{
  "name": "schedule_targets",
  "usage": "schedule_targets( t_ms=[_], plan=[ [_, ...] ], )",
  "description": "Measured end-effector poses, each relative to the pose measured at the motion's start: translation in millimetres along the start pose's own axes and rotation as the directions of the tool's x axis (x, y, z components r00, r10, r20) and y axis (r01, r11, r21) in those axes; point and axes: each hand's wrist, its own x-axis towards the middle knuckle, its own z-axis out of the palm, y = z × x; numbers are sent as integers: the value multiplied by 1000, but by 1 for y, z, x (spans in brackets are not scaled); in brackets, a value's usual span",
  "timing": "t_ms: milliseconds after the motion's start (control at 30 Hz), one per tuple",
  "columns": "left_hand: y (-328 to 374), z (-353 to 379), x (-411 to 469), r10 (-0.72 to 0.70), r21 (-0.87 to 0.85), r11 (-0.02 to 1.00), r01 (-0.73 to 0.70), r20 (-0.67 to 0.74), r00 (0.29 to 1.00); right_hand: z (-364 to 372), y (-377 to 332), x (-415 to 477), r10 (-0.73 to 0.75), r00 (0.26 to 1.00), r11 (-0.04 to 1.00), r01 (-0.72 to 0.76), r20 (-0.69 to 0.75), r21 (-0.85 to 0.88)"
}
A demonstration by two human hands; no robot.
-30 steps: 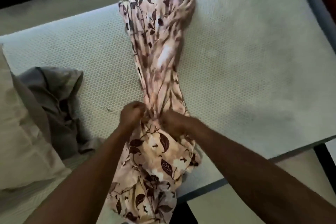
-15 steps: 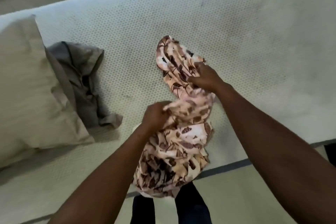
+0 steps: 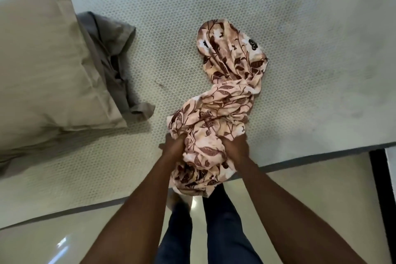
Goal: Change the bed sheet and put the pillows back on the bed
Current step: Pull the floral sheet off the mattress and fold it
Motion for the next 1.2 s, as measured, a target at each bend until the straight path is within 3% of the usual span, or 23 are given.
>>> schedule_targets(
  t_ms=[100,233,300,367,400,467,533,567,633,700,733,767,833,900,967,1000,1100,1200],
  plan=[
    [23,3,-4,146,-176,975,-136,41,988,-10,-40,9,-69,998,998,69,2,0],
    [121,20,-45,407,-380,853,-357,58,911,-64,-120,37,-285,919,951,307,-272,39],
    [168,27,-50,496,-397,807,-437,55,867,-90,-156,47,-384,856,904,424,-346,45],
    [190,27,-45,507,-302,829,-471,49,861,-107,-170,51,-449,820,863,500,-355,64],
    [191,26,-42,511,-197,847,-494,41,859,-113,-172,51,-459,830,866,498,-317,49],
    [180,22,-39,470,142,866,-479,91,878,-121,-162,59,-394,911,909,368,-117,-196],
    [163,17,-42,315,501,772,-392,234,920,-130,-148,66,-150,980,850,194,127,-490],
    [153,13,-42,202,616,710,-342,287,936,-137,-147,67,-53,985,832,133,161,-539],
    [133,0,-37,43,721,639,-266,312,949,-151,-157,69,-34,997,886,60,64,-461],
    [118,-15,-26,28,727,650,-223,271,962,-158,-171,77,-120,982,964,79,-147,-255],
    [113,-21,-21,61,714,662,-226,250,966,-156,-178,79,-142,973,983,116,-182,-146],
    [110,-26,-17,100,696,679,-235,229,968,-151,-184,78,-150,977,989,145,-152,-39],
    [104,-34,-13,201,613,739,-279,194,960,-127,-187,68,-176,984,979,170,41,111],
    [96,-40,-14,275,490,815,-309,142,951,-94,-173,54,-280,930,954,297,239,-38],
    [87,-44,-18,313,429,843,-326,103,944,-60,-151,31,-392,864,837,477,317,-266],
    [83,-47,-22,337,427,835,-346,99,936,-45,-138,22,-409,837,798,522,364,-302],
    [73,-59,-42,408,512,760,-400,103,907,-25,-111,-17,-338,806,831,498,486,-248],
    [61,-71,-77,511,583,645,-495,153,846,-37,-102,-56,-347,813,850,484,468,-211]
  ],
)
